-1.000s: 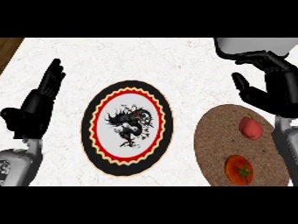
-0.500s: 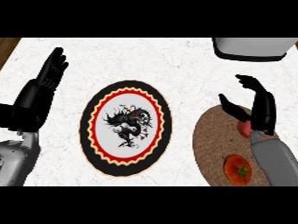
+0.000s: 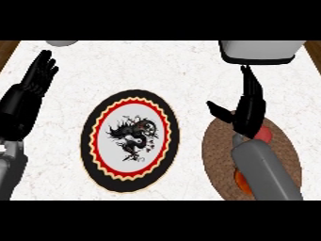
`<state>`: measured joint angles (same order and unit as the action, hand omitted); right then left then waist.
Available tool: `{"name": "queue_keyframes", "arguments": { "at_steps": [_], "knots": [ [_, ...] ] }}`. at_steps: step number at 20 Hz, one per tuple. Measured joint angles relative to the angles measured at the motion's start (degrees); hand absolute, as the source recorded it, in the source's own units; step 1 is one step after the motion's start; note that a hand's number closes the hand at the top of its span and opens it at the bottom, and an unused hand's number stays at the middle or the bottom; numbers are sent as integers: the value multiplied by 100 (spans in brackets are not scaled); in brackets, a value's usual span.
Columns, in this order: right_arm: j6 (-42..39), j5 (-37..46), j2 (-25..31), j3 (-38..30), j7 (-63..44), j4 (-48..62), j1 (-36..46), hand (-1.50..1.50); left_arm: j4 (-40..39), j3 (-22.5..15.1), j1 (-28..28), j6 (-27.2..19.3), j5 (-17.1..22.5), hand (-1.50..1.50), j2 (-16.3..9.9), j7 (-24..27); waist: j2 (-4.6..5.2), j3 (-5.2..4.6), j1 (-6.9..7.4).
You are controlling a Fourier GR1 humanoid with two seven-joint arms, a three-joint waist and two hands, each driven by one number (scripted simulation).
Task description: Pick the bell pepper from the placemat and place it in the plate
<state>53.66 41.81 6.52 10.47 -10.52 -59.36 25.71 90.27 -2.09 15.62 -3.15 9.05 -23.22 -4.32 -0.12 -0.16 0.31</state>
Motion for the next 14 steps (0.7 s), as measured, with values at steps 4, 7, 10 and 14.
{"name": "queue_keyframes", "arguments": {
  "at_steps": [4,7,10,14],
  "knots": [
    [-710,906,140,-35,-1341,260,280,-150,67,78,-81,44,67,0,-45,-71,-53,-19,-87],
    [-1514,1341,175,-14,-2335,410,441,-150,65,70,-103,-22,10,0,-18,-91,-84,-31,-156],
    [-2517,1575,151,17,-3324,490,704,-150,94,65,-120,-26,2,0,-12,-120,-100,-31,-158],
    [-3935,1567,45,19,-4407,459,1054,-150,138,112,-138,32,62,0,-41,-155,-95,-21,-141]
  ]
}}
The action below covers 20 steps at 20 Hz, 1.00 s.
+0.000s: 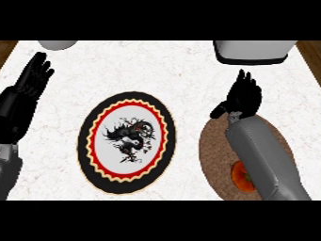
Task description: Pick the bell pepper from the placemat and place it in the plate
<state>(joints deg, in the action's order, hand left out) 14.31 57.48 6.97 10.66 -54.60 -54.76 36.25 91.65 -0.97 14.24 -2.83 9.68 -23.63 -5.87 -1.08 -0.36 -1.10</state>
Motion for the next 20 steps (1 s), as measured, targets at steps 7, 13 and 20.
{"name": "queue_keyframes", "arguments": {
  "at_steps": [7,13,20],
  "knots": [
    [-1487,-119,-149,-70,-902,-643,70,-150,-11,19,6,-3,-82,0,67,55,45,23,9],
    [-1943,35,39,-206,-1034,-1015,-253,-150,-4,18,33,4,-149,0,154,50,71,29,32],
    [-2244,176,124,-498,-1058,-1101,-702,-150,-22,15,25,42,-224,0,237,103,89,32,59]
  ]
}}
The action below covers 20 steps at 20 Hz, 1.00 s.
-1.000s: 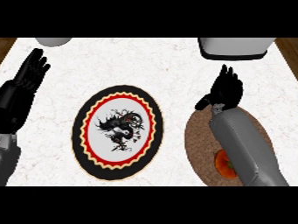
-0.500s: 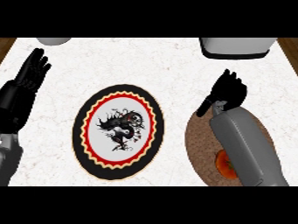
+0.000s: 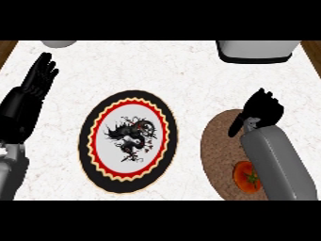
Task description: Pick the bell pepper from the placemat and place it in the plate
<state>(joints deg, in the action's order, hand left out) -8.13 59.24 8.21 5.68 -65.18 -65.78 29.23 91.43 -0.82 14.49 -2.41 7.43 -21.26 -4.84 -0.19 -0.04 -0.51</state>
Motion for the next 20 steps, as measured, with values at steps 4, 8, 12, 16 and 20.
{"name": "queue_keyframes", "arguments": {
  "at_steps": [4,8,12,16,20],
  "knots": [
    [-116,89,-69,-133,19,-137,-195,-150,61,23,101,-8,-33,0,41,-154,3,1,16],
    [-181,116,-128,-329,131,-50,-327,-150,46,67,67,95,-51,0,62,-103,12,2,38],
    [-204,140,-202,-478,228,-37,-546,-150,18,167,112,197,-27,0,69,-121,14,2,40],
    [-120,256,-232,-667,296,316,-545,-150,-3,218,203,237,-49,0,111,-190,11,-5,59],
    [-72,348,-191,-780,418,451,-521,150,-20,237,92,267,-145,0,191,-68,2,-9,65]
  ]
}}
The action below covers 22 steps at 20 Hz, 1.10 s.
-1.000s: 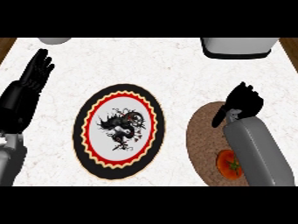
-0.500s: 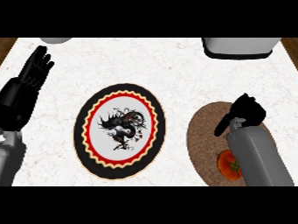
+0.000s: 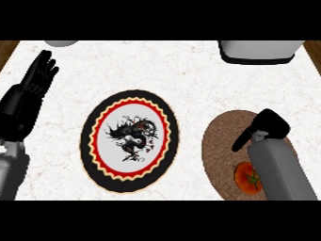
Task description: Pick the bell pepper from the placemat and place it in the plate
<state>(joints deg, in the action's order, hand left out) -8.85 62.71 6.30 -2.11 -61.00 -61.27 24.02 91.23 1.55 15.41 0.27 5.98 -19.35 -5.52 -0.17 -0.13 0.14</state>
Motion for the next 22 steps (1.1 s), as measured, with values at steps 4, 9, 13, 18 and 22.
{"name": "queue_keyframes", "arguments": {
  "at_steps": [4,9,13,18,22],
  "knots": [
    [346,362,180,128,256,126,70,150,-20,48,-28,41,-21,0,35,42,-7,-3,19],
    [563,567,410,471,900,-221,-274,150,150,98,-163,104,-6,0,23,-27,-42,-16,-10],
    [576,232,809,905,2456,-913,-978,150,144,150,-203,65,-20,0,17,-52,-83,-29,-144],
    [896,-71,1553,1040,3871,-2030,-1953,150,241,192,-297,79,-24,0,9,-59,-59,-10,-172],
    [793,-488,1830,1026,4411,-3203,-2606,150,239,219,-289,108,-31,0,15,-74,-34,1,-166]
  ]
}}
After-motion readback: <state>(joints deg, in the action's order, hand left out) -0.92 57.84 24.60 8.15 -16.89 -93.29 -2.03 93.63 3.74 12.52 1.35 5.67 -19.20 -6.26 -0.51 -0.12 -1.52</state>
